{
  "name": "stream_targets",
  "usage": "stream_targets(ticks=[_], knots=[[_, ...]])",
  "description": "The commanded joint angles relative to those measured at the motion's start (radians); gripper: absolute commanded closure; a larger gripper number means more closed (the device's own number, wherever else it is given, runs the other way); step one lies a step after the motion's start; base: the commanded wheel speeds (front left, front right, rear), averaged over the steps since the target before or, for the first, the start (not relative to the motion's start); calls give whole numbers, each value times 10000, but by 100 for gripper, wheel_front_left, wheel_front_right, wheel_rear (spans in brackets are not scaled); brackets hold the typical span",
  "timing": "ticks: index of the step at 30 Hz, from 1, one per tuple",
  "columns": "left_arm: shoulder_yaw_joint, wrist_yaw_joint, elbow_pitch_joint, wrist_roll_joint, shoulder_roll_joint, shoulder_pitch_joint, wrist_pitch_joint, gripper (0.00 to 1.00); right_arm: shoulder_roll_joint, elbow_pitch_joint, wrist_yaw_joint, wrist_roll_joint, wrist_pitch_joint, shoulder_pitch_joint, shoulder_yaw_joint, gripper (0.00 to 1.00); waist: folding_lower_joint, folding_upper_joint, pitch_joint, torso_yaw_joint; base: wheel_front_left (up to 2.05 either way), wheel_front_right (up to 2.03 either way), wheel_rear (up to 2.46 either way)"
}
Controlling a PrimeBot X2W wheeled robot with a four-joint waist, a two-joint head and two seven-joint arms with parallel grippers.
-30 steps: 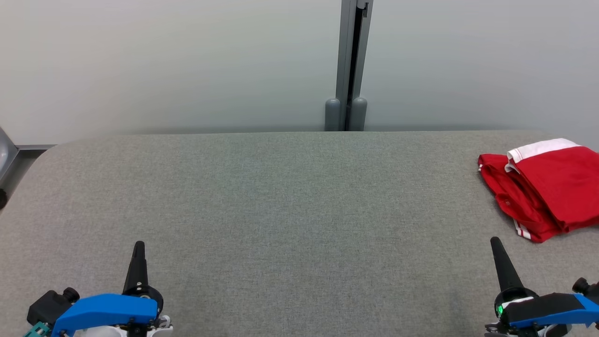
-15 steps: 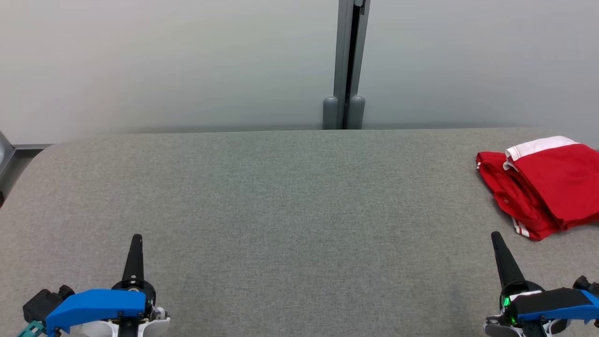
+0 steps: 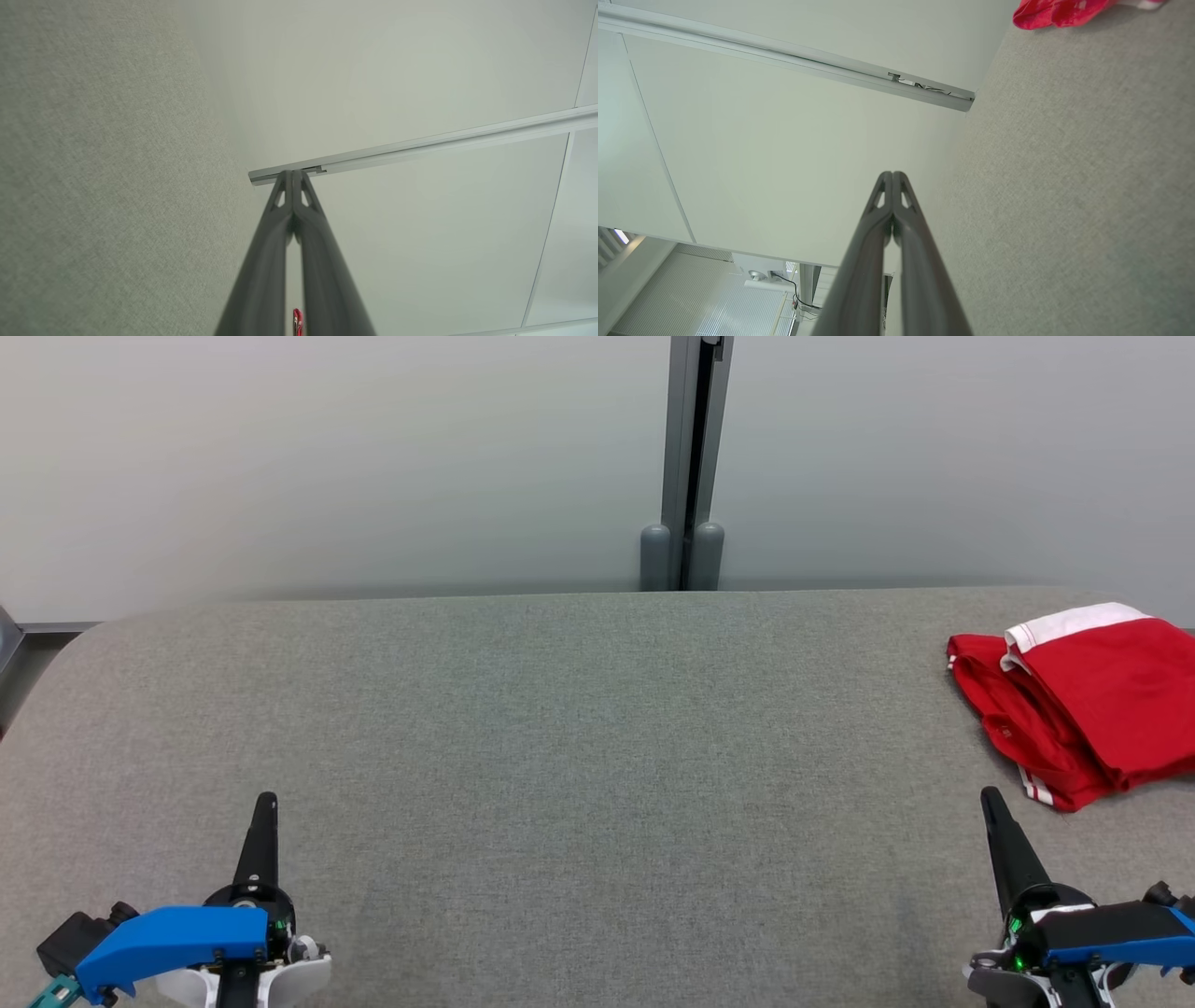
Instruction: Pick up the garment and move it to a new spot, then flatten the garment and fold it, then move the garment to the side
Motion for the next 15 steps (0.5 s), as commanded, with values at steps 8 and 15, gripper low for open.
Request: stream_targets(ticks=[8,15], knots=[[142,-124,-107,-701,-20,-241,201,100,-62,31,6,763,165,-290,-56,100,0,0,31,-32,0,0,0],[236,-155,-129,-1195,-44,-296,349,100,-65,74,7,1268,262,-397,-79,100,0,0,58,-59,0,0,0]])
